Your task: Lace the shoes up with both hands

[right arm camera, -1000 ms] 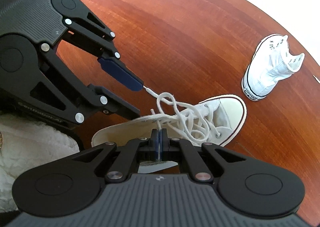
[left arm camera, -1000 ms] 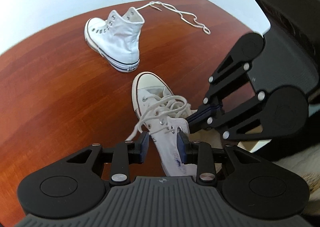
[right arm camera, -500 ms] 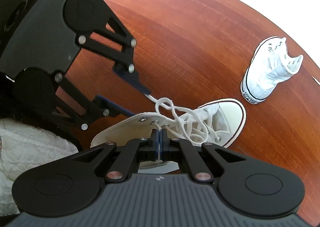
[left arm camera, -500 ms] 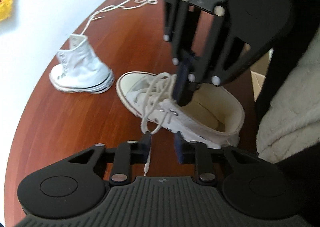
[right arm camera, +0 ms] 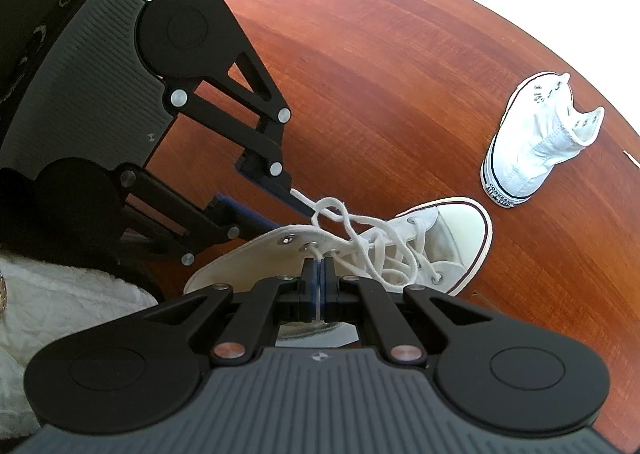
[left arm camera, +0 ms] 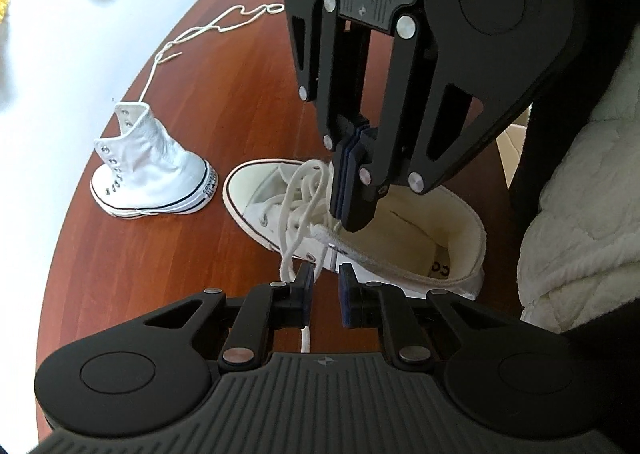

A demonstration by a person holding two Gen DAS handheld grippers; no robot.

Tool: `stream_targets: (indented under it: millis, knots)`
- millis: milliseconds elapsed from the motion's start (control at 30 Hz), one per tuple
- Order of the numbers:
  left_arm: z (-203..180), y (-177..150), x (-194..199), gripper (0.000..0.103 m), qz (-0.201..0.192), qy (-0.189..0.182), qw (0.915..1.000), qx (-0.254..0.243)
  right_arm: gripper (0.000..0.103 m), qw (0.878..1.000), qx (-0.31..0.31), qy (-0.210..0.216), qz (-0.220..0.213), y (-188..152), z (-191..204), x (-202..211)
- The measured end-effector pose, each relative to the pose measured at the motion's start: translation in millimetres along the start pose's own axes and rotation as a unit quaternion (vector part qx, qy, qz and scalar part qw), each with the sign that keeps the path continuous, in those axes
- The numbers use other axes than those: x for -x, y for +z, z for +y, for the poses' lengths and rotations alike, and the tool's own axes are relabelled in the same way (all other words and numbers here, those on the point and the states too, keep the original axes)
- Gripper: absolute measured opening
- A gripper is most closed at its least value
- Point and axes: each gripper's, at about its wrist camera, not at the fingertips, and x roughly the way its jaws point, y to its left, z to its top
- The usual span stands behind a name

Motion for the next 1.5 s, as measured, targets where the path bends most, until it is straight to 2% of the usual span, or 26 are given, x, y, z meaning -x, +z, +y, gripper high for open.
stream_targets:
  millis: [33, 200, 400, 433, 467, 500, 533, 633, 800, 933, 1100, 1300, 1500]
  knots:
    - [-0.4, 0.5, -0.1, 0.004, -0.003, -0.001, 1.0000, -0.001, 0.002, 1.000, -0.001, 0.000, -0.001, 0.1, 0.2, 0.2]
    - [-1.0, -1.6, 2.0, 0.004, -0.015, 0.001, 0.9998, 0.014, 0.002, 1.000, -0.005, -0.001, -0.002, -0.1, 0.4, 1.3]
    - [0.0, -8.8, 5.3, 0.004, -0.026, 0.028, 0.9972, 0.064, 0.007, 1.000, -0.011, -0.010, -0.003, -1.9, 1.2, 4.3]
    - [0.1, -9.7, 6.0, 0.004, -0.026, 0.034, 0.9965, 0.072, 0.013, 1.000, -0.013, -0.011, -0.002, -2.3, 1.3, 4.3]
    - [0.0, -10.4, 6.6, 0.004, -0.026, 0.039, 0.9956, 0.081, 0.032, 1.000, -0.011, -0.012, -0.002, -2.5, 2.4, 4.8]
    - [0.1, -10.7, 6.9, 0.004, -0.026, 0.042, 0.9951, 0.085, 0.039, 1.000, -0.009, -0.012, -0.006, -2.6, 3.8, 5.9]
    - [0.1, -11.1, 7.3, 0.004, -0.026, 0.045, 0.9942, 0.094, 0.041, 1.000, -0.005, -0.012, -0.008, -2.6, 5.3, 6.8]
    - [0.3, -12.2, 8.2, 0.004, -0.029, 0.051, 0.9910, 0.121, 0.041, 1.000, 0.003, -0.021, -0.020, -1.7, 9.9, 11.8]
    - [2.3, -15.3, 9.1, 0.004, -0.033, 0.056, 0.9833, 0.170, 0.041, 0.999, 0.004, -0.005, -0.034, 0.2, 13.7, 21.4]
    - [3.5, -18.5, 10.4, 0.004, -0.038, 0.059, 0.9774, 0.199, 0.033, 0.999, 0.012, 0.025, -0.016, 0.1, 17.8, 16.8]
    - [1.4, -21.2, 14.8, 0.004, -0.043, 0.071, 0.9721, 0.220, 0.033, 0.999, 0.019, 0.041, 0.012, 0.7, 20.8, 5.1]
    - [5.7, -23.9, 19.7, 0.004, -0.049, 0.082, 0.9660, 0.240, 0.032, 0.997, 0.049, 0.040, 0.052, 6.3, 25.1, -4.3]
    - [11.6, -27.8, 25.3, 0.004, -0.045, 0.111, 0.9593, 0.256, 0.029, 0.993, 0.077, 0.027, 0.083, 3.2, 30.6, -9.9]
